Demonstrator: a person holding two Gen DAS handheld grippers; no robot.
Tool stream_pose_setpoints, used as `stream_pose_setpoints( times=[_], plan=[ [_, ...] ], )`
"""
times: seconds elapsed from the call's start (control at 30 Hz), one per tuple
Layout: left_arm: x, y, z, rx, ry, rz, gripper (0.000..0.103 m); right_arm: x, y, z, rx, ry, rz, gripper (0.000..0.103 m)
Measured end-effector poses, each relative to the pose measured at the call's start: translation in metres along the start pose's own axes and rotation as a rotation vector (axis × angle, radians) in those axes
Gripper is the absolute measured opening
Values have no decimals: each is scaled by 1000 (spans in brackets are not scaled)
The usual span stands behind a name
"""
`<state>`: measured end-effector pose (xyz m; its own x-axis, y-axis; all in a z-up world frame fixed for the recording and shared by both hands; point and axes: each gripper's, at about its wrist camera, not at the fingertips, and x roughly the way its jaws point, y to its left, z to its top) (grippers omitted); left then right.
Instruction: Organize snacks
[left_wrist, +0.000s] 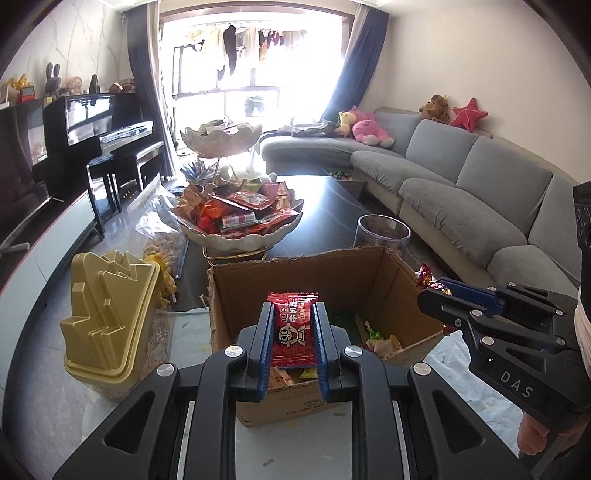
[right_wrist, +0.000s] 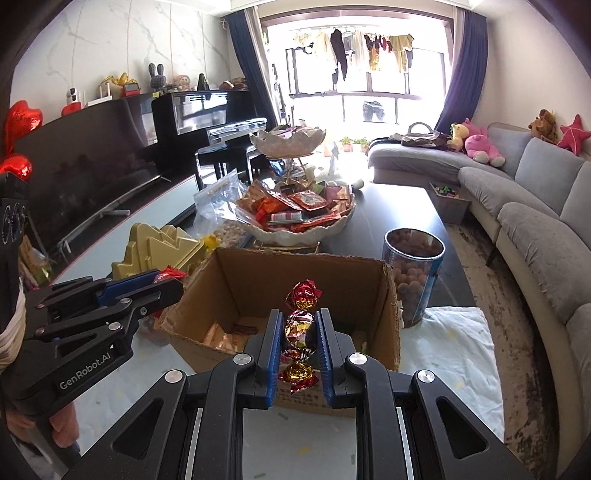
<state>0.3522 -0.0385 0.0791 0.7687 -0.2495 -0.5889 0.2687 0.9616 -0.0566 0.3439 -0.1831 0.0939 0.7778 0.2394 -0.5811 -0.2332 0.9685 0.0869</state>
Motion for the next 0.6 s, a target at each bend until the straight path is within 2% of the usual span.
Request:
stream_pose_setpoints(
  times=[0.37, 0.4, 0.43, 0.47, 0.53, 0.6],
  plan=[
    [47, 1, 9, 19, 66, 8, 21, 46, -16, 15, 11, 58, -17, 20],
    [50, 0, 10, 25, 72, 14, 22, 49, -18, 16, 17, 61, -19, 20],
    [52, -1, 9, 27, 73, 29, 27, 51, -20, 17, 23, 63, -23, 20],
    [52, -1, 8, 26, 69, 47, 35, 53, -22, 17, 32, 68, -26, 21],
    [50, -2, 4, 29, 60, 66, 45, 55, -25, 17, 47, 73, -34, 36],
    [48, -2, 1, 27, 62, 75, 46, 55, -27, 14, 49, 72, -51, 42]
  ],
)
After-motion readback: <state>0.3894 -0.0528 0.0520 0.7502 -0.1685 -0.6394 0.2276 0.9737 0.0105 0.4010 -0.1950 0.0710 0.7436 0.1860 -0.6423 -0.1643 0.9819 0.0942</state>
